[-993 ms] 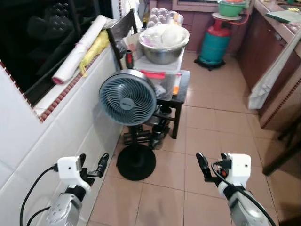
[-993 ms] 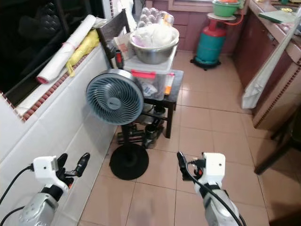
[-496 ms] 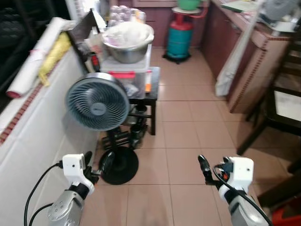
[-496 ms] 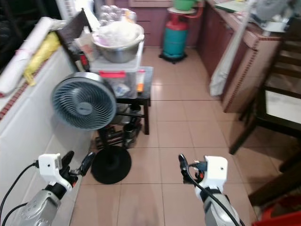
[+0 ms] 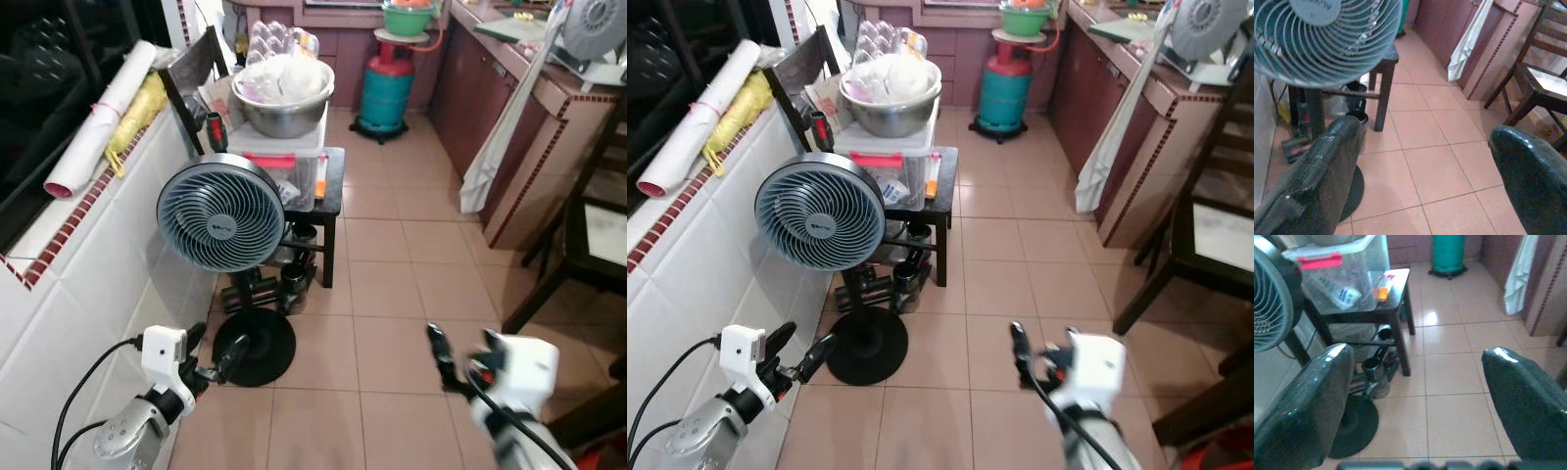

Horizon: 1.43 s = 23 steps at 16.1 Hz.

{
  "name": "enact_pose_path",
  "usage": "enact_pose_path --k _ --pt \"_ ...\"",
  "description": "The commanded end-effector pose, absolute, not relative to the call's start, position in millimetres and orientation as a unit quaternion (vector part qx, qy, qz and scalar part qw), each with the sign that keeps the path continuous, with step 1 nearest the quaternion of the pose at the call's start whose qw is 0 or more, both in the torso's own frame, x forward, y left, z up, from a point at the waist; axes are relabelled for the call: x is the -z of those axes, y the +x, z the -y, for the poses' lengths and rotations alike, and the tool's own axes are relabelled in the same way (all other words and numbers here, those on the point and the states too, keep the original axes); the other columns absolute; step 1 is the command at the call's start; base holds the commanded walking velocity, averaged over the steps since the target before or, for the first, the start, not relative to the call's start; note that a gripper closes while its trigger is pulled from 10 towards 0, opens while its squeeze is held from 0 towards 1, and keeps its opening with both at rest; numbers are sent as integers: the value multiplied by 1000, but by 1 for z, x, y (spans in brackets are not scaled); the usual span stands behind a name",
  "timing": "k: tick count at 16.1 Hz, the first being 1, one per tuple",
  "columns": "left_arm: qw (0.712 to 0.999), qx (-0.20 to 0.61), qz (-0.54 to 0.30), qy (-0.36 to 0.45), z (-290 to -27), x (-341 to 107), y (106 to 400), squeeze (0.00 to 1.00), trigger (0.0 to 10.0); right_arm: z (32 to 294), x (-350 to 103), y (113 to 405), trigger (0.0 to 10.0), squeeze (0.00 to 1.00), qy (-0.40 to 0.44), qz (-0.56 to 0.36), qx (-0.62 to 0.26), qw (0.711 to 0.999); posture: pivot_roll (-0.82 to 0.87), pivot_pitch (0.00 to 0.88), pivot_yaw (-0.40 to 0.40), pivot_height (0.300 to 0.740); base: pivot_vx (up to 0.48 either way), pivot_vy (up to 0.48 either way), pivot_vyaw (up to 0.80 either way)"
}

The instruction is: Setting the table

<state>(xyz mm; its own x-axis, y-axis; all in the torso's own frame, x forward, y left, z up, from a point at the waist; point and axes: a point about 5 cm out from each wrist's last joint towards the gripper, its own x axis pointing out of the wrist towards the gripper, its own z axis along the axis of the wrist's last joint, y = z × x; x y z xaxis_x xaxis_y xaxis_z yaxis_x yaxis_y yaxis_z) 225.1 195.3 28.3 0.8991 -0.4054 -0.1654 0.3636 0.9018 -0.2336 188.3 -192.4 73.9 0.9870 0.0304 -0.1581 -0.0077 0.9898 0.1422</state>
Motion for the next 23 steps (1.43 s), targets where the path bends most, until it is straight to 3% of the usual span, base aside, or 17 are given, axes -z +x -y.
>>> enact_pose_path --k 1,3,6,15,23 --pt "968 206 -105 -92 -194 -27 221 0 10000 195 -80 185 10000 0 67 -74 -10 995 -28 0 26 740 0 0 0" --pt "972 189 -110 -91 -196 -18 212 0 10000 195 -79 172 10000 0 55 -86 -22 994 -34 0 35 740 0 0 0" --pt "975 174 -109 -83 -204 -10 218 0 10000 193 -77 179 10000 0 53 -95 -37 993 -19 0 25 740 0 0 -156" --pt "974 199 -66 -90 -186 -18 236 0 10000 177 -79 193 10000 0 59 -88 -54 993 -11 0 20 740 0 0 -800" --pt "971 220 -41 -87 -171 -35 239 0 10000 174 -77 196 10000 0 62 -90 -53 993 -17 0 22 740 318 0 -800"
